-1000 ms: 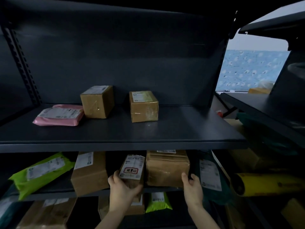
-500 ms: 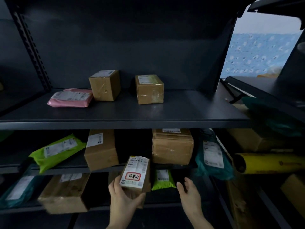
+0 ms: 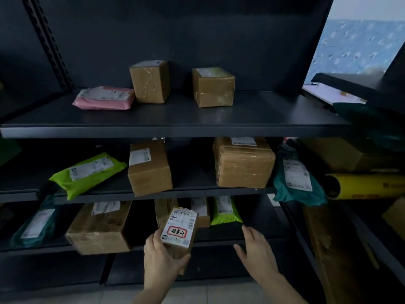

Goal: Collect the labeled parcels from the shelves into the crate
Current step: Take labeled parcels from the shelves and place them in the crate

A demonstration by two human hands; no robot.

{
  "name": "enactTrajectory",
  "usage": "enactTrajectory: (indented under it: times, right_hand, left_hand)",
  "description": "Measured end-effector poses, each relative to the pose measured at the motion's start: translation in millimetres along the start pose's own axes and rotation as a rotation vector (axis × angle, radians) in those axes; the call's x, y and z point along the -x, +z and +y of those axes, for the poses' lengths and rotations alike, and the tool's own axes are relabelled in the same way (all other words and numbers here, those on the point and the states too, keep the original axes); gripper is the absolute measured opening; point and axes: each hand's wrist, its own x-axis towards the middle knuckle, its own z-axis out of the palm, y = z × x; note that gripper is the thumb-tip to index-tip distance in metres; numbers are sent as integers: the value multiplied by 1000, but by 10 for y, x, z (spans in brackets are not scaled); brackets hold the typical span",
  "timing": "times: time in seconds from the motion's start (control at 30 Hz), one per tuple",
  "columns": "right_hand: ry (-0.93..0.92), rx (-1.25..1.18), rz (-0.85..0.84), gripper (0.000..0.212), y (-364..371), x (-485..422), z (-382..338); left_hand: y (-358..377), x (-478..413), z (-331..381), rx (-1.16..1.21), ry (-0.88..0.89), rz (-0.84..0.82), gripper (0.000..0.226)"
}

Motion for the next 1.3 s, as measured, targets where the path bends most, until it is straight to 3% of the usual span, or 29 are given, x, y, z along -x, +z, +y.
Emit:
enactTrajectory:
  times: [0.37,0.5,0.63,0.93,1.03,1.17,1.3]
  right_hand:
    - [-20,62,-22,61,793,-404,276]
    - [9,30,-3,60,1283,-746,493]
    - [36,38,26,60,1819,-1119,750]
    - [-40,97,164,66,2504,-2249,1147]
    - [-56,113,161,73,2709,-2510,1230]
    - [-88,67,275,67,2873,-2701,1243]
    - [-93,118,362,62,2997,-2720,1314]
  left_hand:
    - [545,-263,-537,85,-100,4,114]
    - [970,-339,-752,169,-69,61,136]
    - [1418,-462,-1010,199,-65,52,125]
    - [1988,-913,-1521,178,190,242,135]
    - [2120,-972,-1602,224,173,314,136]
    - [2222,-1032,-1652,240,190,368,130]
    - [2297,-1143,-1724,233,147,303,136]
